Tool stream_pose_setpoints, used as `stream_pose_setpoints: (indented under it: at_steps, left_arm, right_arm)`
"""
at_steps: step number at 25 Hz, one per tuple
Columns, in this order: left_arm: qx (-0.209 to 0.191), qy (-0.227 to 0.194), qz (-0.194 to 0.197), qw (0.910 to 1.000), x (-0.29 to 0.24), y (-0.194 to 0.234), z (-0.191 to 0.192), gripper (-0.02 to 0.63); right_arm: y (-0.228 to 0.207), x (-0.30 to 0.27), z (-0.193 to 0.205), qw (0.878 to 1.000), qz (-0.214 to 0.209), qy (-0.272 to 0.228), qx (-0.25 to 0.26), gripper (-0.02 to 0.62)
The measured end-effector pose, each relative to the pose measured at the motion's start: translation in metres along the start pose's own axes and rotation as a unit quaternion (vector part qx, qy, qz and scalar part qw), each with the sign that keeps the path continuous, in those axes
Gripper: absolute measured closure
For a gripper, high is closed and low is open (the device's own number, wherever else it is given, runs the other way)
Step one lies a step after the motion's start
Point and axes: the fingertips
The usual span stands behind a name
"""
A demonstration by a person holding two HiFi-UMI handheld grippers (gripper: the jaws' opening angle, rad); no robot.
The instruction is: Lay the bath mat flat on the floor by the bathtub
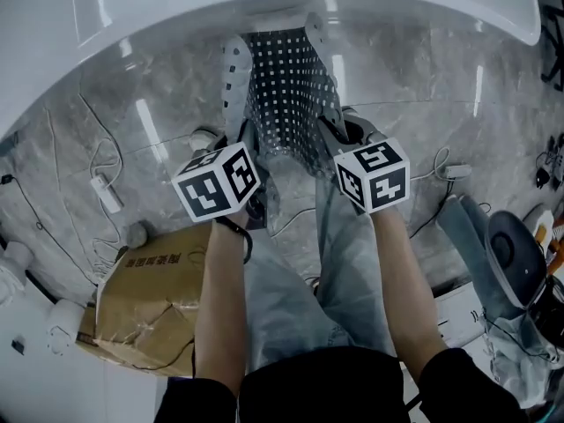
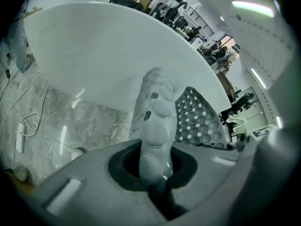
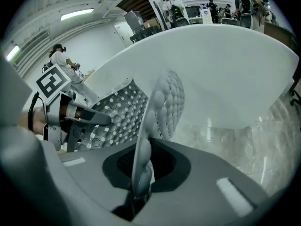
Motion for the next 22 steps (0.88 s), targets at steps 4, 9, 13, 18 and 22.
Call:
stream_pose_setpoints:
  at_steps: [4, 9, 13, 18, 22]
  left_arm:
    - [-0.006, 0.003, 0.0, 1.0, -0.03, 0.0, 0.002, 0.583]
    - [-0.013, 0.01, -0.001, 0.9999, -0.063, 0.003, 0.01, 0.583]
    - [-0.003, 0.015, 0.01, 0.9998, -0.089, 0.006, 0.011, 0.583]
    - [-0.015, 0.011, 0.006, 0.9998, -0.116, 0.011, 0.007, 0.583]
    - [-0.018, 0.014, -0.004, 0.9997, -0.13, 0.019, 0.005, 0.583]
  right_arm:
    - [-0.026, -0.017, 0.011, 1.0, 0.006, 0.001, -0.002, 0.575]
    - [-0.055, -0.033, 0.025, 1.0, 0.011, 0.002, -0.011, 0.575]
    - [-0.075, -0.046, 0.036, 1.0, 0.027, 0.01, -0.011, 0.575]
    - [-0.098, -0.065, 0.044, 0.999, 0.038, 0.007, -0.019, 0.575]
    - [-0.108, -0.083, 0.045, 0.999, 0.033, 0.01, -0.023, 0.575]
Point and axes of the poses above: the fingertips, and each gripper's own axes: x backward along the fingers, y to its left, z out of its underside, and after that the axes turned 13 degrees about -z, right-handed
